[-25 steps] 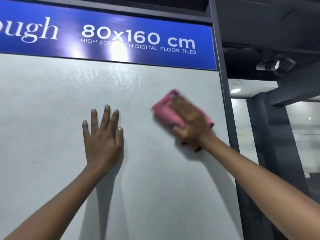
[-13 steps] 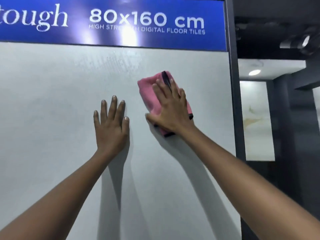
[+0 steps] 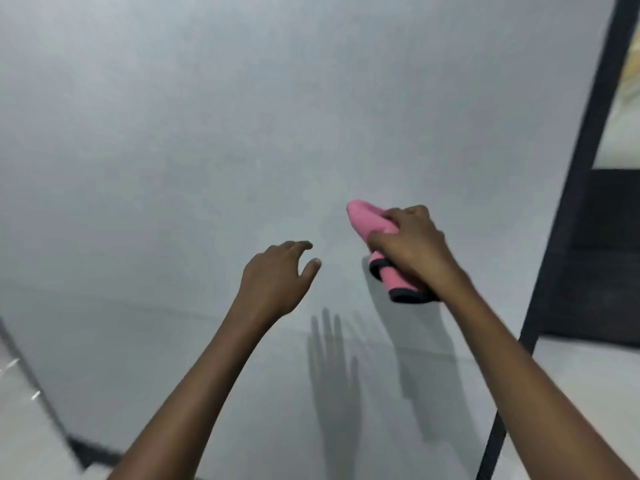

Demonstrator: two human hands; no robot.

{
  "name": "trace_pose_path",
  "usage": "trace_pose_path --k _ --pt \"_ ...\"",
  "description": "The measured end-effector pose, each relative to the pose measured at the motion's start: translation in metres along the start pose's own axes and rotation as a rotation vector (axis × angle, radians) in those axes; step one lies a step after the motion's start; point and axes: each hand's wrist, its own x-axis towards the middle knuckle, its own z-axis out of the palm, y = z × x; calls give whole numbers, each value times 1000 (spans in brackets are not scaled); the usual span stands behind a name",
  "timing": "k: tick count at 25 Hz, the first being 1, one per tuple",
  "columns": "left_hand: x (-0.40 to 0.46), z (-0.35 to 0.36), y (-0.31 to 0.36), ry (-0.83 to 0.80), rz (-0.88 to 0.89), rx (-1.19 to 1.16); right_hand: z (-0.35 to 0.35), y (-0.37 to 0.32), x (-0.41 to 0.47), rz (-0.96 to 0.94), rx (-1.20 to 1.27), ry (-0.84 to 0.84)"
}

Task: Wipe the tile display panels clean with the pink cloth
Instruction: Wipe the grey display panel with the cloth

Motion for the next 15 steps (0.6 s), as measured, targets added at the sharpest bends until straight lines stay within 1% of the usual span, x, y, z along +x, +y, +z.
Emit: trace_pose_path --k 2,5,10,12,15 --pt "-39 0 -25 -74 -33 43 23 -13 -30 36 36 -138" --pt "-109 5 -80 -112 -92 30 79 -36 -81 49 15 -305" --pt "-215 4 -193 -110 -289 -62 201 -99 -154 98 38 -536" --pt "-262 -9 -245 -127 -323 -64 260 -137 -187 98 42 -620" --pt "-324 -32 -324 -83 -354 -63 340 -197 -237 60 50 -776"
